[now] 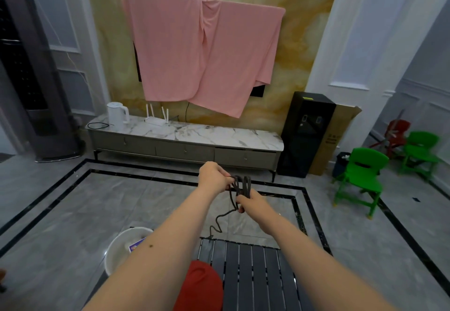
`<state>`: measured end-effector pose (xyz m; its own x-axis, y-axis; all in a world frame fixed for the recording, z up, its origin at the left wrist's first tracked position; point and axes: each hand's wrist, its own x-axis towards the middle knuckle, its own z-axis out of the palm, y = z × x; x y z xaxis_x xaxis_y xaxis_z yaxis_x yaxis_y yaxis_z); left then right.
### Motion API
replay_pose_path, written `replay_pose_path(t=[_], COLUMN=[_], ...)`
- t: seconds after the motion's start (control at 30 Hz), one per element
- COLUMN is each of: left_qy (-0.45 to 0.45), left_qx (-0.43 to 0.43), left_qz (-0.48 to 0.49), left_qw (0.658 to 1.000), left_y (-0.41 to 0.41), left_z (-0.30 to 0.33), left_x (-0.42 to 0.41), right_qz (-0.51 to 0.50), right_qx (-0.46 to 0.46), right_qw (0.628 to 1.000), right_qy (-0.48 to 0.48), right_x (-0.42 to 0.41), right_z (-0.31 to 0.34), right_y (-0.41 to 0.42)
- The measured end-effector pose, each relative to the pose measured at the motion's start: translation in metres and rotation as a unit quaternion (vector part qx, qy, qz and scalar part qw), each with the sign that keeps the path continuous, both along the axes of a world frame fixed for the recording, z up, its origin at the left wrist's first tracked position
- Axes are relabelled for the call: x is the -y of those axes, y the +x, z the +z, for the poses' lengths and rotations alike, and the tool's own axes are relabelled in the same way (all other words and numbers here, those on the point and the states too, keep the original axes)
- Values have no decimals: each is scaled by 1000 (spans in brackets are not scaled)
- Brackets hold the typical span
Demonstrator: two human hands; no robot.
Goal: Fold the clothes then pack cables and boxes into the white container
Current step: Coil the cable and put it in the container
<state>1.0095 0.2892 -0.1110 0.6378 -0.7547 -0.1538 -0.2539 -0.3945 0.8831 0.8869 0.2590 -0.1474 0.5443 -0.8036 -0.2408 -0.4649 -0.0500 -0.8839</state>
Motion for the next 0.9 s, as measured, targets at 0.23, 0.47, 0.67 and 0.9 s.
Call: replay_pose_path(t=[0.23,0.47,0.67,0.9], left_qy=[-10,39,158,156], left_qx=[-168,-126,67,107], left_qz=[15,-38,-112,-99], left_qw=[986,991,979,977], left_y=[1,12,-3,-4], left_z=[13,-38,-98,-109], left_x=[-3,-20,-27,-18], right_qz=[-31,-28,24,31], right_qx=[39,41,50,67], right_qw=[997,998,998,997], right_qy=[-56,-34,-10,11], right_x=[0,-2,-3,2], right_z=[-3,-5,8,16], right_y=[2,-1,-2,-12])
